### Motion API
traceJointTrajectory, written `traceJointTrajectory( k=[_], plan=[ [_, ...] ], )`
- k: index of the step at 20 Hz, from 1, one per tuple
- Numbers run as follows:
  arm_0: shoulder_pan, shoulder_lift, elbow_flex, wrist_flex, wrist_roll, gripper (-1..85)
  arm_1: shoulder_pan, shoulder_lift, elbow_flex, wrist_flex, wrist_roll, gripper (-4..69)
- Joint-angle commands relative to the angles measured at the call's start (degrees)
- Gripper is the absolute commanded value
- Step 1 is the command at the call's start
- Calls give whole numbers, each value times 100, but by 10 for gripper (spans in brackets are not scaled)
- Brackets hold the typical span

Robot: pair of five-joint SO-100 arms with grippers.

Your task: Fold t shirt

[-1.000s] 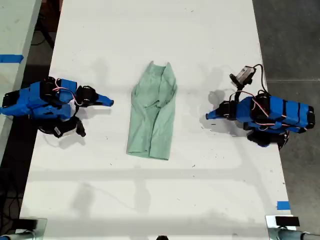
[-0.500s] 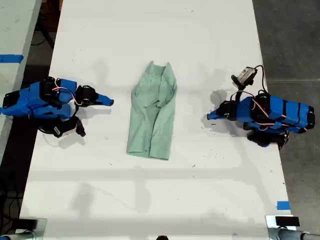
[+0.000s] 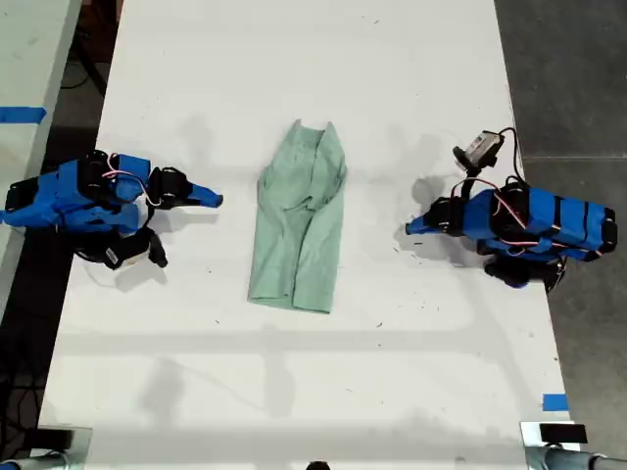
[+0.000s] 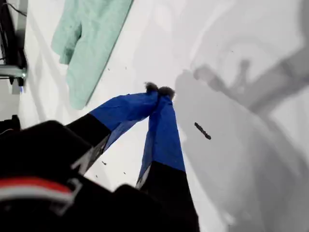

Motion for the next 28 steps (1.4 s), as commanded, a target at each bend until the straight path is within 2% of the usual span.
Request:
traceJointTrajectory(
  k=[1, 28],
  plan=[
    [-44, 44, 44, 9, 26, -2, 44, 105, 316, -79, -141, -14],
    [-70, 44, 53, 9, 18, -2, 79, 105, 316, -44, 0, -5]
  ],
)
